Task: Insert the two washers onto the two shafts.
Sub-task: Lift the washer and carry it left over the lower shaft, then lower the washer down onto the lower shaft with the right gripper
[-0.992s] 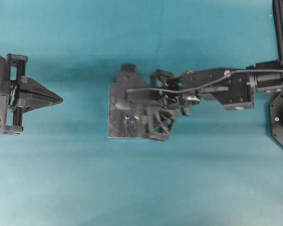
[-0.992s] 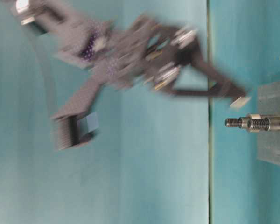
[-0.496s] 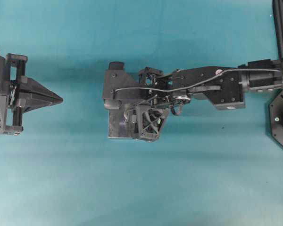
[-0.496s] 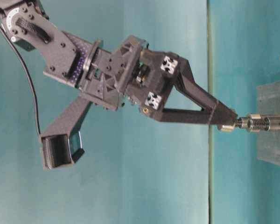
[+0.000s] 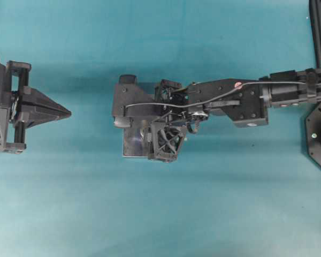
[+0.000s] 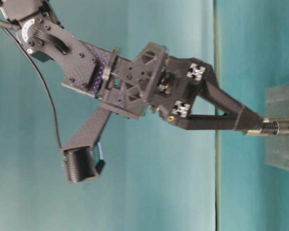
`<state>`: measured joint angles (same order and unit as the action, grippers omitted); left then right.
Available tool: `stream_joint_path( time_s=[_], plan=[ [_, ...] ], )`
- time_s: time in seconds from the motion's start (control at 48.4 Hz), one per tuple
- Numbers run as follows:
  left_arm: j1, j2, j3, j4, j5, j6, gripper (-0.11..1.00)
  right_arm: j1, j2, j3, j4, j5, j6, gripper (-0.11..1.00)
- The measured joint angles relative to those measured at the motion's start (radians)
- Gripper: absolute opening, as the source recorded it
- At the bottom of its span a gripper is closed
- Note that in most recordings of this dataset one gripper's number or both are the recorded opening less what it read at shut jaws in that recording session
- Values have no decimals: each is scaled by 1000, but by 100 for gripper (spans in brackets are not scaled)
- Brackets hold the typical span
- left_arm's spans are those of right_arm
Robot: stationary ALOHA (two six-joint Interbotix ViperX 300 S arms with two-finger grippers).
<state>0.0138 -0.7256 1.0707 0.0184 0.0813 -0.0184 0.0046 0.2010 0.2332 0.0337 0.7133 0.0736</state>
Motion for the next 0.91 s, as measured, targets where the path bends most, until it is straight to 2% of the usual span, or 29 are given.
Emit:
stream_joint_path(
  time_s=[0.31, 0.909],
  plan=[
    [0, -2, 0, 0, 0, 0, 0, 0, 34, -35, 0, 11, -35, 33],
    [-2, -5, 0, 0, 0, -5, 0, 0, 51, -51, 2, 41, -37, 33]
  ],
)
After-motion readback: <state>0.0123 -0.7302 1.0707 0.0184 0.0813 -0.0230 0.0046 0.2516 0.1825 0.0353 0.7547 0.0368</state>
